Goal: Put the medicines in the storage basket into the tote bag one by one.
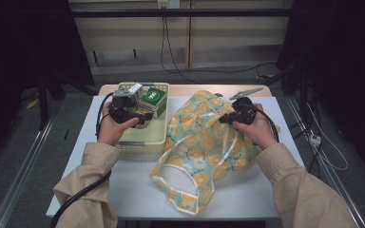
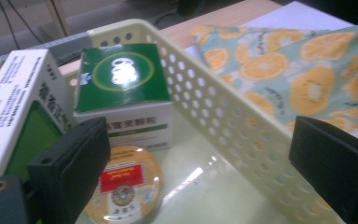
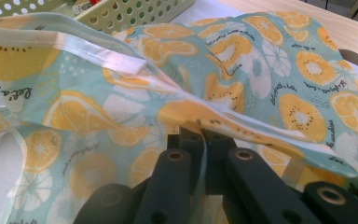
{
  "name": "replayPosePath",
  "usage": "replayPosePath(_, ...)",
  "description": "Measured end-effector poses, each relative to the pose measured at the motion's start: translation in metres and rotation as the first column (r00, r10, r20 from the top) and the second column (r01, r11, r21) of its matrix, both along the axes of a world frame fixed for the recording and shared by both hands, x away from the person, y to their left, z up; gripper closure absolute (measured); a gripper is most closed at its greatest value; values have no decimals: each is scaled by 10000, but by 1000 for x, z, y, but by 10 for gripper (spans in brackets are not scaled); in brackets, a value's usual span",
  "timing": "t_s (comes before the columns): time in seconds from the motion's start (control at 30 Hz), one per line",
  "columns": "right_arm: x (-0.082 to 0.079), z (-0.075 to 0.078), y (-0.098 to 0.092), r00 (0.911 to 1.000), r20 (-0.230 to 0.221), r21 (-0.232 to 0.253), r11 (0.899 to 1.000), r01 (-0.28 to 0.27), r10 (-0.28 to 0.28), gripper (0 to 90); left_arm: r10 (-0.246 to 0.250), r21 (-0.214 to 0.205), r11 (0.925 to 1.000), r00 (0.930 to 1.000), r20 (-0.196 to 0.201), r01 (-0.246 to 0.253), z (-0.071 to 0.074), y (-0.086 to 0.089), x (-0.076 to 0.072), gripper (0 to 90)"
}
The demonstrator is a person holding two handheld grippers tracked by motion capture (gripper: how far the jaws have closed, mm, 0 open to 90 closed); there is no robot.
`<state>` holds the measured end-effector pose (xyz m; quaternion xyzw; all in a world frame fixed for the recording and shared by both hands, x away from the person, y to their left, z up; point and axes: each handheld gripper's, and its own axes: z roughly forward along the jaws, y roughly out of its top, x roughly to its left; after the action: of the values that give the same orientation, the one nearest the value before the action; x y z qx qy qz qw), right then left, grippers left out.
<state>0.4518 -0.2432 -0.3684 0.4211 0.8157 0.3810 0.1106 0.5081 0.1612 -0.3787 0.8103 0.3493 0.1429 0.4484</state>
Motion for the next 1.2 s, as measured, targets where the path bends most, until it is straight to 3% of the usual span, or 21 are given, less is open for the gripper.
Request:
replayPosePath(0.3, 2, -1, -1, 10000, -74, 74, 10000, 32, -31, 900, -137, 785, 9967, 9982, -577, 182, -27, -3, 18, 57)
replayPosePath(0.43, 2, -1, -1, 9999, -126, 59, 10000, 38, -37, 900, 9, 958, 9954, 9974, -720, 60, -35, -6, 25, 57)
replayPosePath(0.57, 1, 0, -1, 9999, -126, 16, 10000, 41, -41, 900, 138, 1411, 9900, 9964, -838, -19, -42, -8, 32, 58)
replayPosePath(0.67, 2, 0, -1, 9999, -153, 6, 10000, 22, -22, 900, 270, 1544, 9880, 9932, -1136, -92, -49, -8, 36, 68)
replayPosePath(1.13, 2, 0, -1, 9997, -209, 134, 9999, -86, 89, 900, 397, 2233, 9746, 9945, -968, -172, -59, -12, 44, 146)
replayPosePath(1.2, 2, 0, -1, 9997, -221, 141, 9999, -98, 101, 900, 438, 2122, 9770, 9948, -924, -233, -60, -13, 44, 147)
